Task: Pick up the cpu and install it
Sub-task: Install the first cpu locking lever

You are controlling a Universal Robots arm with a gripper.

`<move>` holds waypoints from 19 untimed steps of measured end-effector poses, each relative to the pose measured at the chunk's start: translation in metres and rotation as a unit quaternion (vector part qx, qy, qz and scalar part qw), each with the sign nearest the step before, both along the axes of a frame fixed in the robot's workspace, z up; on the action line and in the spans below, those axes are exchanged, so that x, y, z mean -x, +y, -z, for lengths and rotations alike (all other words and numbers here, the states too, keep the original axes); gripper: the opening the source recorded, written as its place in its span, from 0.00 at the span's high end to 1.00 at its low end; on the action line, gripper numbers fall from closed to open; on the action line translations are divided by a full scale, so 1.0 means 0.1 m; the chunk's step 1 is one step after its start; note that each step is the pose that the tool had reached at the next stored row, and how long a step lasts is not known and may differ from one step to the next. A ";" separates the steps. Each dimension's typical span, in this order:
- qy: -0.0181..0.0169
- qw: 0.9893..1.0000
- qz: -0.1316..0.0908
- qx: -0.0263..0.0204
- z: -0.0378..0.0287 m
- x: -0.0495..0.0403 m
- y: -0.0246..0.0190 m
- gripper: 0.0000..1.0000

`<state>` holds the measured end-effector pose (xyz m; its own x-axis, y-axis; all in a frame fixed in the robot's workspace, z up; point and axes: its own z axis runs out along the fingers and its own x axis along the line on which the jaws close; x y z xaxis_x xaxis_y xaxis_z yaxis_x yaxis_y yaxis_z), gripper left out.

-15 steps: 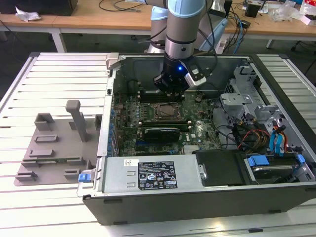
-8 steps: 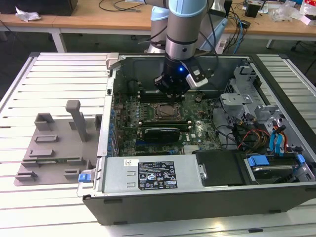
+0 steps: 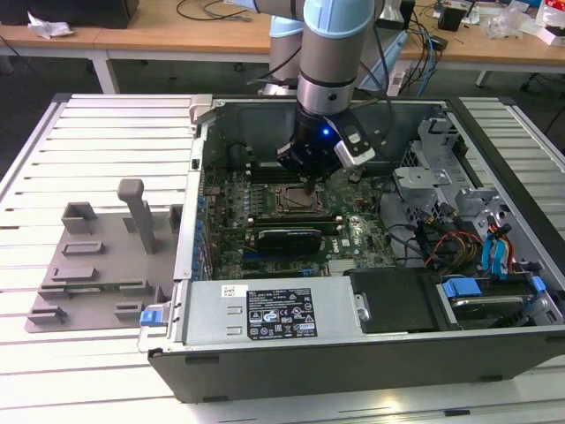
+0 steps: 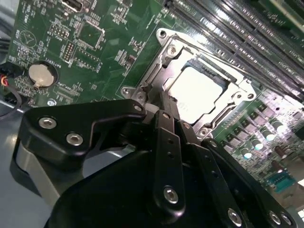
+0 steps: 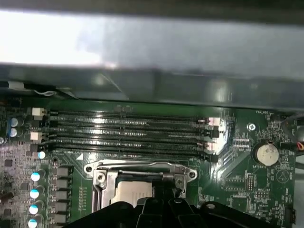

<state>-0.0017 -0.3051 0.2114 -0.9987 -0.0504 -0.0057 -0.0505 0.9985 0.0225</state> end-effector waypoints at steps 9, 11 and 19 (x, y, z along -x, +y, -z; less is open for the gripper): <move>0.000 1.000 0.000 0.000 -0.144 0.000 -0.015 0.89; 0.000 1.000 0.000 0.000 -0.173 0.000 -0.015 0.89; 0.000 1.000 0.000 0.007 -0.378 0.000 -0.017 0.89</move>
